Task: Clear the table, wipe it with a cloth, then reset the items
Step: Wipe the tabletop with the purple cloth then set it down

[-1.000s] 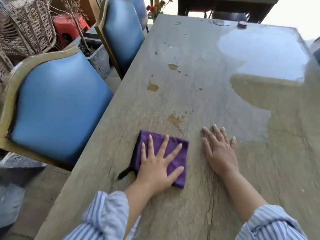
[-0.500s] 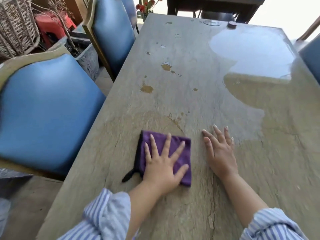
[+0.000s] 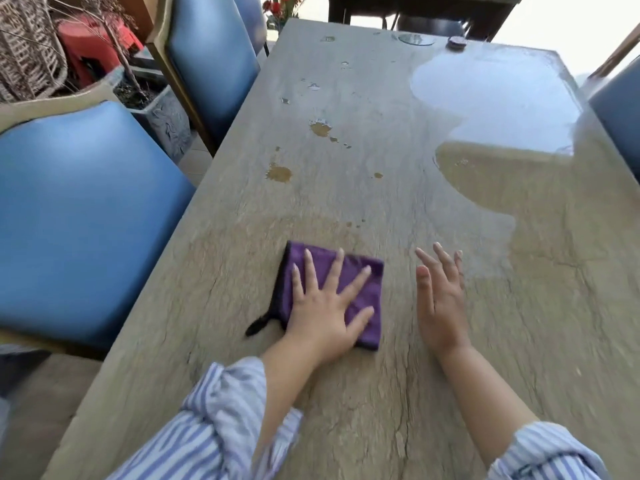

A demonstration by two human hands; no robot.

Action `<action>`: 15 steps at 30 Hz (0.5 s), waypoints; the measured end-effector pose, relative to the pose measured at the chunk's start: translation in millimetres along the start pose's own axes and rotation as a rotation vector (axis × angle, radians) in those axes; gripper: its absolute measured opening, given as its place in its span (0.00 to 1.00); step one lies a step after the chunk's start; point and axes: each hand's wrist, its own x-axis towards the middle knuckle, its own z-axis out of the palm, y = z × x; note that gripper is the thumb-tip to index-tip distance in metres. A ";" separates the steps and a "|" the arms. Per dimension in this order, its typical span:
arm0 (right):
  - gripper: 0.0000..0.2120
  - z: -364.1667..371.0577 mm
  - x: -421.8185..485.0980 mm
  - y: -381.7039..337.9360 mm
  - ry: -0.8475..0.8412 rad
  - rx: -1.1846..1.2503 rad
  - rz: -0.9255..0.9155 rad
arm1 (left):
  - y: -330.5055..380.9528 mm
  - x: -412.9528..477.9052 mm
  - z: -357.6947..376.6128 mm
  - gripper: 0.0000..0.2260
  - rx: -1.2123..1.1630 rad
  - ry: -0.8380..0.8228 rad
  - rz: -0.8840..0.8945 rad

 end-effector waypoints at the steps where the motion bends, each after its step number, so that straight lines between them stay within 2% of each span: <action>1: 0.30 -7.7 2.3 2.9 0.003 0.004 0.011 | -3.9 -20.2 5.8 0.29 0.022 0.034 0.071; 3: 0.27 -24.8 11.3 18.5 -0.046 -0.110 0.005 | -28.8 -39.3 6.4 0.29 0.034 0.075 0.071; 7: 0.27 -40.8 25.7 53.9 -0.188 -0.444 0.023 | -68.8 16.1 -10.7 0.31 0.021 0.073 -0.290; 10: 0.30 -35.7 25.7 56.4 -0.145 -0.413 0.013 | -45.7 80.6 -19.1 0.29 -0.036 0.065 -0.479; 12: 0.32 -36.8 24.5 54.7 -0.064 -0.294 0.009 | -3.4 96.3 -17.6 0.29 -0.059 0.017 -0.426; 15: 0.33 -40.7 22.6 55.4 0.034 -0.147 0.005 | 57.3 57.0 1.3 0.29 -0.051 -0.003 -0.112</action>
